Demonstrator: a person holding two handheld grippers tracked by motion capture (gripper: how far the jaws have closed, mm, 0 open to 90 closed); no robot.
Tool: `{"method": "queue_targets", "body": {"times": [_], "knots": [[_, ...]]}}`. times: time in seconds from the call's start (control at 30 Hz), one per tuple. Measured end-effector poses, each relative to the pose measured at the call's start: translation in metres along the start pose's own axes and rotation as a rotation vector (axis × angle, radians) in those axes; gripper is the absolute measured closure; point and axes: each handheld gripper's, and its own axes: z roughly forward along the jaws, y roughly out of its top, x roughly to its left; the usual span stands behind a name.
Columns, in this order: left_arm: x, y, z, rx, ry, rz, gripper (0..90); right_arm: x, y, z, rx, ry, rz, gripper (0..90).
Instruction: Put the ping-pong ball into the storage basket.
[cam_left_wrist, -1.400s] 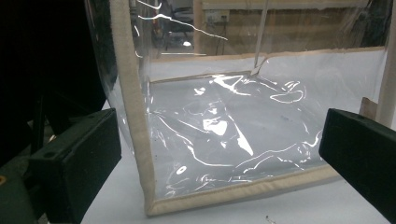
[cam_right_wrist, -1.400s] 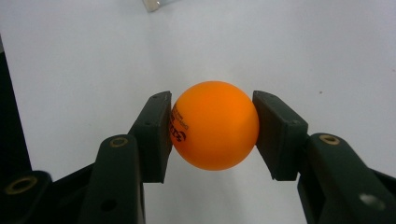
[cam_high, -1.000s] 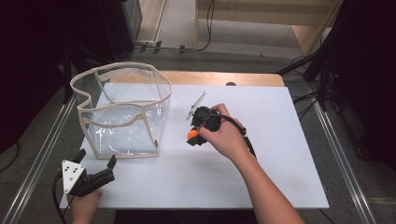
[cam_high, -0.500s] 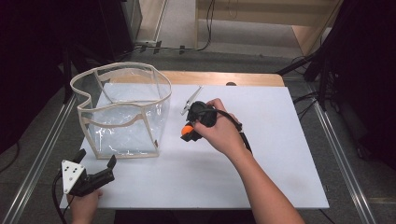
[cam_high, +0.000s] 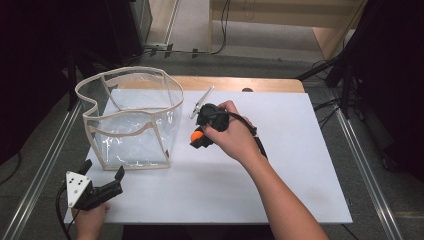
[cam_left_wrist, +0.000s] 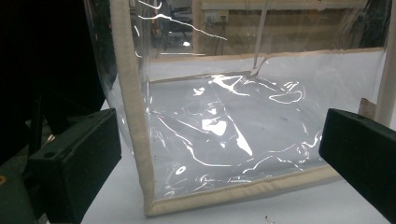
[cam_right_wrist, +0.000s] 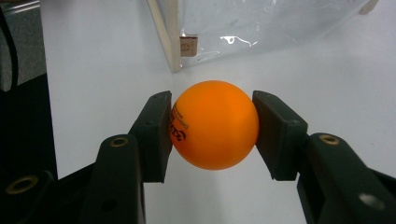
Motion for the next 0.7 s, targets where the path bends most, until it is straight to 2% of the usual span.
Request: {"method": "queue_targets", "body": {"times": [0.13, 0.17, 0.33, 0.7], "knots": [[0.0, 0.0, 0.0, 0.0, -0.001, 0.0, 0.0, 0.001, 0.005, -0.002, 0.003, 0.004, -0.001, 47.8], [0.0, 0.0, 0.0, 0.001, -0.001, 0.0, 0.0, 0.0, 0.007, -0.003, 0.004, 0.002, -0.017, 47.8], [0.0, 0.0, 0.0, 0.001, -0.001, 0.001, 0.0, 0.0, 0.011, -0.006, 0.004, -0.003, -0.005, 47.9], [0.001, 0.0, 0.0, 0.001, -0.003, -0.002, 0.0, -0.004, 0.023, -0.013, -0.01, 0.02, -0.02, 47.9]]}}
